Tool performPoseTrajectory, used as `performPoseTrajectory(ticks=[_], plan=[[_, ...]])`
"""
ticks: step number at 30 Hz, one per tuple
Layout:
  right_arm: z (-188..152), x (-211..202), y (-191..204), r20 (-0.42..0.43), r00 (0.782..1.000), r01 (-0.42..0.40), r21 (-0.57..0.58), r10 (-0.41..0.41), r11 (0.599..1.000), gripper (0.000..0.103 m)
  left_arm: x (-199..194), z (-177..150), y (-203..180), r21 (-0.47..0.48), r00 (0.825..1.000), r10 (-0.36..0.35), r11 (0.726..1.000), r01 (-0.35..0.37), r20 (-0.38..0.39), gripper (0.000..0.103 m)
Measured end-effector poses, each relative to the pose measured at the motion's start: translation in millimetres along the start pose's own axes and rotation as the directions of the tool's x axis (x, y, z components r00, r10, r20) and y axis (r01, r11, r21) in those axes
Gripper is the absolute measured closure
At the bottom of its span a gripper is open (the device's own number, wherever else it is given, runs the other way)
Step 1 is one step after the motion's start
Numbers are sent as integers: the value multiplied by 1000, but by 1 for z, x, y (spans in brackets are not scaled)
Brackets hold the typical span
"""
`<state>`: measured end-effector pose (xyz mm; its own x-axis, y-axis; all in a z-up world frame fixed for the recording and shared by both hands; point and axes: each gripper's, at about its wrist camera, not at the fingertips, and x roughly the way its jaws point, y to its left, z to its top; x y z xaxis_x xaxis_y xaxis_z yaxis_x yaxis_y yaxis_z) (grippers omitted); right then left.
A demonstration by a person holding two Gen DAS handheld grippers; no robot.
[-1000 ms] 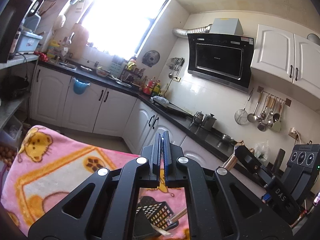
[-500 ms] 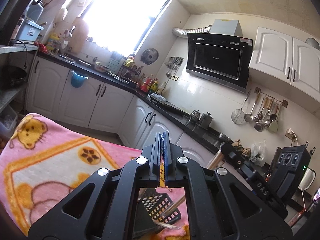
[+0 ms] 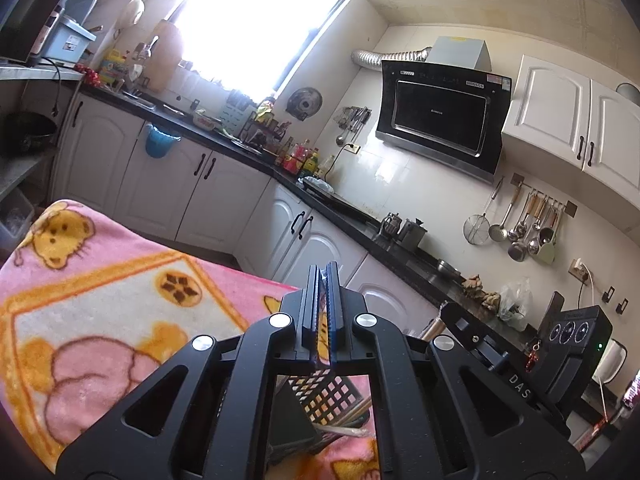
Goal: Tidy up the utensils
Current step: 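Open the right tool to release its chopstick while the left tool opens too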
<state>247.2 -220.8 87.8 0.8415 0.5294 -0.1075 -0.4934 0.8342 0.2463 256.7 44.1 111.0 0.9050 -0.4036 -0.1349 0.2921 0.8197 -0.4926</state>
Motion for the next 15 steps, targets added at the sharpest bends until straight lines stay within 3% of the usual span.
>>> performPoseTrajectory(ticks=[4,9,12,15], plan=[[-7,-9,-6,-16,1000,16,31,-15,999,84,1,-5,1,-2,1000,13,1000,-13,-23,102],[-12,-24,-12,-23,999,29,59,-27,998,80,-1,-11,-2,5,998,25,1000,-25,-63,102],[-13,-33,-11,-33,999,45,54,-43,998,69,-4,-14,-4,0,996,31,1000,-32,-88,102],[-16,-40,-11,-62,996,63,55,-60,997,64,-9,-17,-4,-11,994,31,999,-32,-105,91]])
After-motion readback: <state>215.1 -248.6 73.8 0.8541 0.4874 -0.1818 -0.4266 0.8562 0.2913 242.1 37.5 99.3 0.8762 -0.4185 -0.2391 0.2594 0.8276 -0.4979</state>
